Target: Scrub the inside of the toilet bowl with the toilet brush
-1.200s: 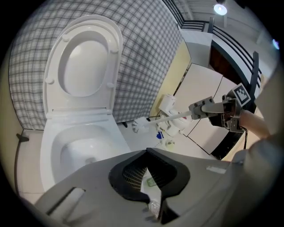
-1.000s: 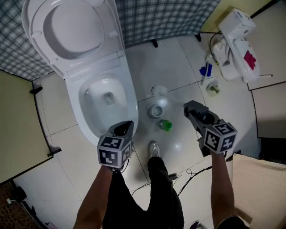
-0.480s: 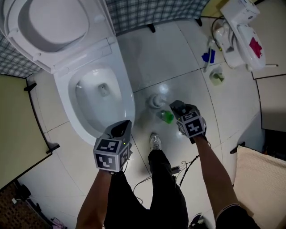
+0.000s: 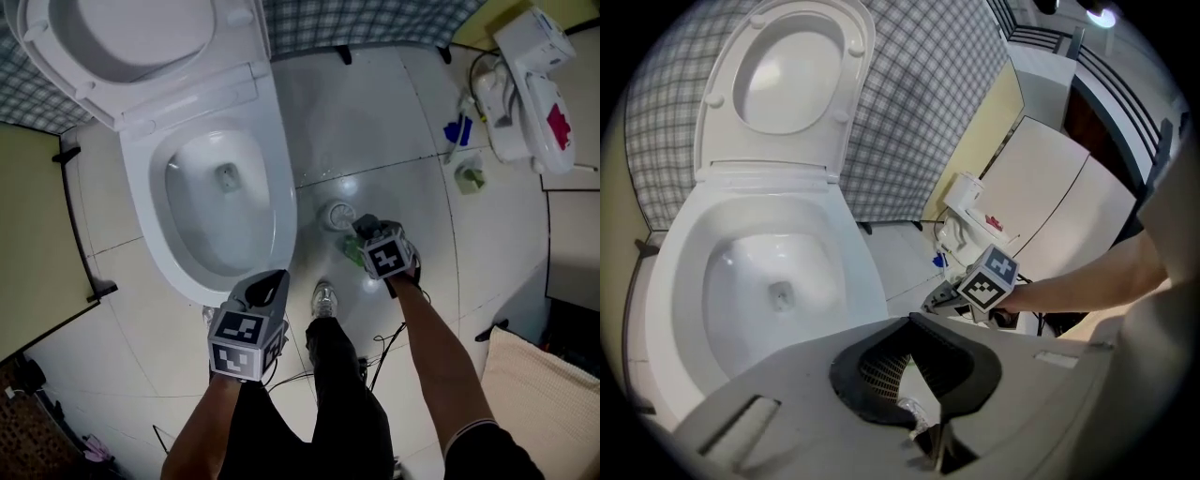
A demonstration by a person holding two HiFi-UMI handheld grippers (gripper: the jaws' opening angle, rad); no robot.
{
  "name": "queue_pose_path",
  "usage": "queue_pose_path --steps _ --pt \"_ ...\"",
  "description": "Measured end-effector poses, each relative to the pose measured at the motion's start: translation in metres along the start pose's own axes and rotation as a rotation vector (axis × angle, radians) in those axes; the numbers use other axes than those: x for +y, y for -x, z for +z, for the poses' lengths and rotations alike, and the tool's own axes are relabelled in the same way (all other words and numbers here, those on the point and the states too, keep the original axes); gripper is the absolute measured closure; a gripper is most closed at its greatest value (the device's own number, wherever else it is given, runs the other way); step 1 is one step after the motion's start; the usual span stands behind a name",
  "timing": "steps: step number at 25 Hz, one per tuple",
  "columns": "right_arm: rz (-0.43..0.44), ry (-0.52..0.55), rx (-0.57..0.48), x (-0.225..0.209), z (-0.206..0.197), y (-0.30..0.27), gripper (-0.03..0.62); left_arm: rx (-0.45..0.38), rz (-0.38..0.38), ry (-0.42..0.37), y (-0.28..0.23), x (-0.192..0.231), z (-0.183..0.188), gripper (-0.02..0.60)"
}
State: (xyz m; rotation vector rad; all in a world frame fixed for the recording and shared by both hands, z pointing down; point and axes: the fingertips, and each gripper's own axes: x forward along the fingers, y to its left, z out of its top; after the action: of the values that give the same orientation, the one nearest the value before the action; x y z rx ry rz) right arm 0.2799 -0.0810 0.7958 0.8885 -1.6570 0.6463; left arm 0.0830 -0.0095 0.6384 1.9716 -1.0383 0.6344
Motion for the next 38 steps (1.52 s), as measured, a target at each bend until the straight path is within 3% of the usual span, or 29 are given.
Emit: queue_pose_path --steps 9,13,16,20,24,25,26,28,31,38 --pt "-0.011 -0.032 -0.004 -0.002 0.012 -0.021 0.395 -0.049 0.019 0.052 -0.004 0.007 0.005 0.574" --pt "-0.029 -0.083 -0.012 -0.010 0.003 -0.014 0.320 -0.064 0.020 0.039 0.002 0.014 0.017 0.574" --pt "0.005 -0.112 -0.097 -0.004 0.011 0.022 0.244 -0.070 0.017 0.028 0.010 0.014 0.024 0.574" --pt "-0.004 -0.110 -0.266 0.000 0.040 0.111 0.244 -0.105 0.003 0.022 0.033 0.006 0.046 0.574" --pt "0.040 -0.096 -0.473 0.027 0.091 0.215 0.247 -0.175 -0.016 -0.003 0.077 -0.011 0.087 0.574" --pt "0.041 -0.074 -0.520 0.036 0.105 0.242 0.285 -0.205 -0.017 -0.011 0.091 -0.015 0.099 0.574" --pt "0.033 -0.049 -0.562 0.045 0.121 0.268 0.370 -0.240 -0.015 -0.024 0.108 -0.020 0.113 0.574" --pt "0.029 -0.015 -0.649 0.061 0.158 0.317 0.481 -0.319 -0.002 -0.070 0.146 -0.029 0.150 0.575" --pt "0.069 0.046 -0.786 0.092 0.215 0.376 0.594 -0.415 0.019 -0.117 0.197 -0.031 0.198 0.575" --pt "0.240 0.153 -0.949 0.182 0.282 0.488 0.588 -0.520 0.046 -0.119 0.301 -0.040 0.240 0.575"
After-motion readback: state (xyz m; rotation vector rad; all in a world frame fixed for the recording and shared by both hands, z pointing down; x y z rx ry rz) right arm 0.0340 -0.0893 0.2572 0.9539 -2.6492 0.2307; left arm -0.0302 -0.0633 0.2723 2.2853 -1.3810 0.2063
